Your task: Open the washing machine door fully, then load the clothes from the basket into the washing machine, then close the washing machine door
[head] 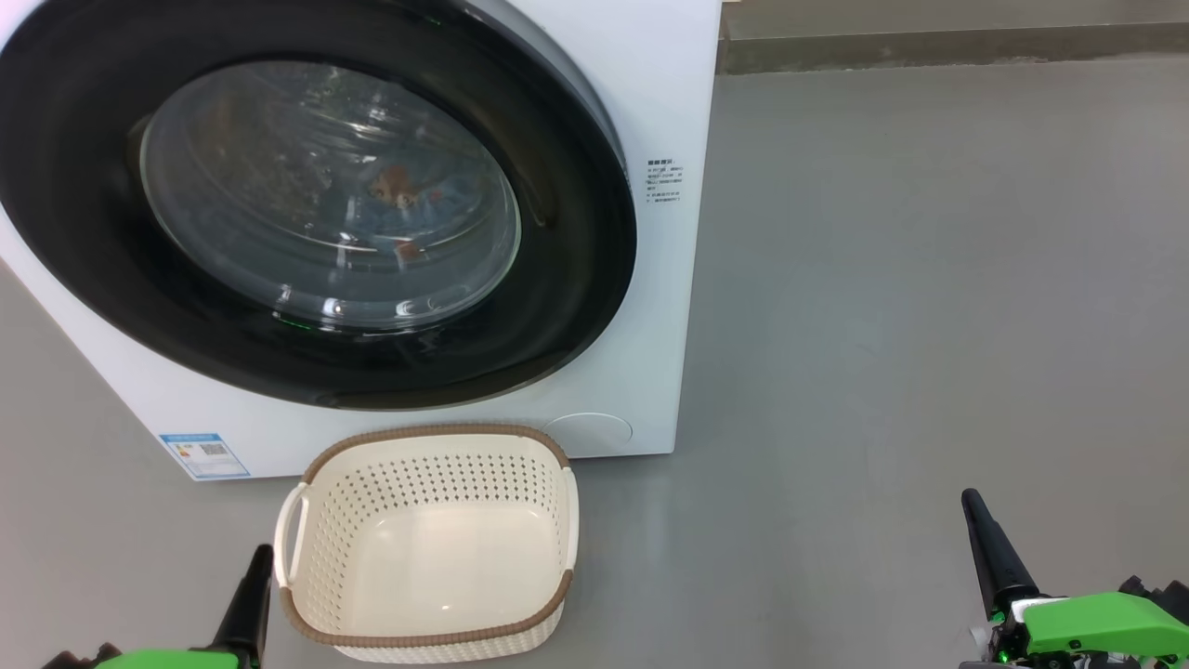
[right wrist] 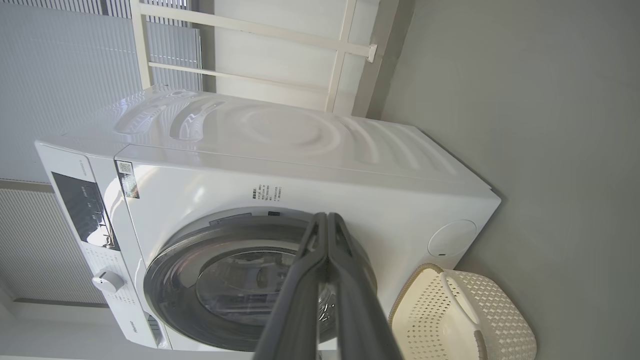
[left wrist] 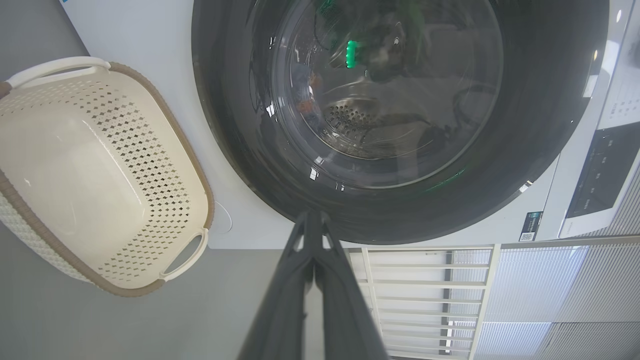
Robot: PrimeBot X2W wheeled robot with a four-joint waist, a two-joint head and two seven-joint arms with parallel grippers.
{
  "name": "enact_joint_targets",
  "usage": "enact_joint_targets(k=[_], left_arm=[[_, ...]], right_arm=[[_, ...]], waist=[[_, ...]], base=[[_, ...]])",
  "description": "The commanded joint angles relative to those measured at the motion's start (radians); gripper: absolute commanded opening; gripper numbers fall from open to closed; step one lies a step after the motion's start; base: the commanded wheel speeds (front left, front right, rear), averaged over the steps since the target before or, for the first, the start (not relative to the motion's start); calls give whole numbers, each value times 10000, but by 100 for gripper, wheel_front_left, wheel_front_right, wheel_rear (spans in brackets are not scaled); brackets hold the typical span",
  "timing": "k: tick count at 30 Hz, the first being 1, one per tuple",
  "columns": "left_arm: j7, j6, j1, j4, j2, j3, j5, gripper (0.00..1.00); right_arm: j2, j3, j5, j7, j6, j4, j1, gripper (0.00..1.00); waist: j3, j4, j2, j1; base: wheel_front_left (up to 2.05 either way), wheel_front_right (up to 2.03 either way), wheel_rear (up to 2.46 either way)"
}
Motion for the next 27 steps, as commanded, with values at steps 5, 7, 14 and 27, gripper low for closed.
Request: enact_joint_targets(k=[5,7,14,27], left_arm=[[204,-29,-611,-185,75,362,-633,0],[262,-29,-645,-184,66,380,-839,0],[456,-31,-756,-181,34,440,-1523,0],[455,-31,-756,-181,33,439,-1525,0]], right_arm=[[17,89,684,186,-10,-407,-442,0],[31,62,877,245,-10,-443,-447,0],[78,-25,1519,440,-11,-562,-464,0],[78,-24,1519,439,-11,-562,-463,0]], waist=[[1,19,0,0],[1,27,0,0],[2,53,0,0],[2,53,0,0]], base=[[0,0,0],[0,0,0],[0,0,0],[0,0,0]])
